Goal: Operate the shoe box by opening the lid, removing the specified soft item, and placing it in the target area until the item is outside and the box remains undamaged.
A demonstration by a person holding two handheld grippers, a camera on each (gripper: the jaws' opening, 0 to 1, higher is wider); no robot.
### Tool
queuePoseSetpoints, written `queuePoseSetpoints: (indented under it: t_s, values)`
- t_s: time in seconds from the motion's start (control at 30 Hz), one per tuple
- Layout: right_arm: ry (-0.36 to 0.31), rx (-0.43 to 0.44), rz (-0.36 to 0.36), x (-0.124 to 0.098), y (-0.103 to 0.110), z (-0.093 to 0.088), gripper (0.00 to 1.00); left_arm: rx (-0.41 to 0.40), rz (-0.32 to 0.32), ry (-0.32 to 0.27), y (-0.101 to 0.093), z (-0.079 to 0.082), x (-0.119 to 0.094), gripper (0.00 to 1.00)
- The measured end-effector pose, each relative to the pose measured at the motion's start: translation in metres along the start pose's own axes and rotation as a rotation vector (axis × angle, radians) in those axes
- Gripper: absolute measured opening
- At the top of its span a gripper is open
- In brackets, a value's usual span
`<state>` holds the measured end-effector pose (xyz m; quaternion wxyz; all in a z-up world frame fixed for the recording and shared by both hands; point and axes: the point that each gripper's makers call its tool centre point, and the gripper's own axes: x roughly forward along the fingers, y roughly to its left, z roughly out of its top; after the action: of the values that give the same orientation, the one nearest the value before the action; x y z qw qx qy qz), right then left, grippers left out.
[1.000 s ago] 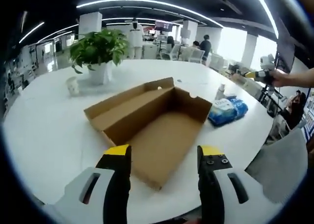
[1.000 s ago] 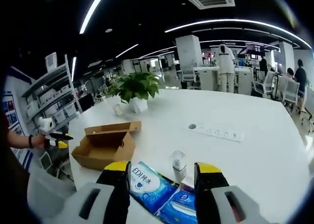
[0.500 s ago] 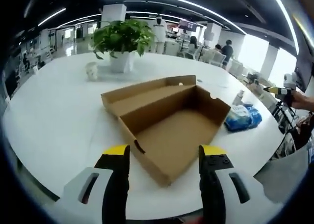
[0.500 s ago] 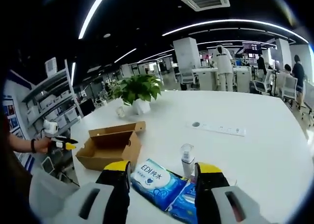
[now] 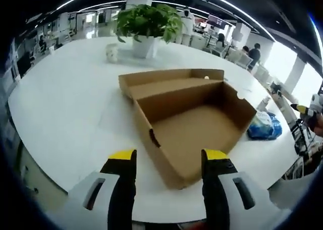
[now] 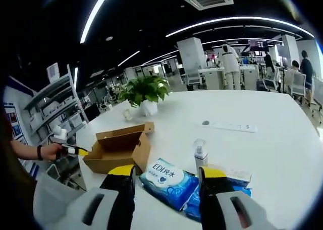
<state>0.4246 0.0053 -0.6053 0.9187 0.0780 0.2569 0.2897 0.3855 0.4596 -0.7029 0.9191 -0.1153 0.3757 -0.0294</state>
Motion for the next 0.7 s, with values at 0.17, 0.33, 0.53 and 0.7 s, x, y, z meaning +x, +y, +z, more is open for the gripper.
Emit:
queuePoseSetpoints:
  t_s: [0.17, 0.33, 0.53, 0.7]
  values:
    - [-0.005, 0.016, 0.001, -0.001, 0.001, -0.003, 0.46, -0.03, 0.027, 0.018, -0.004, -0.005, 0.008, 0.36]
    - [-0.008, 0.029, -0.005, -0.003, 0.001, -0.007, 0.46, -0.066, 0.058, 0.045, 0.0, -0.011, 0.013, 0.28]
    - [0.0, 0.045, -0.007, -0.004, 0.0, -0.014, 0.45, -0.096, 0.068, 0.055, 0.001, -0.015, 0.017, 0.22]
    - [0.012, 0.044, -0.004, -0.004, 0.002, -0.019, 0.45, -0.11, 0.069, 0.054, 0.002, -0.016, 0.018, 0.19]
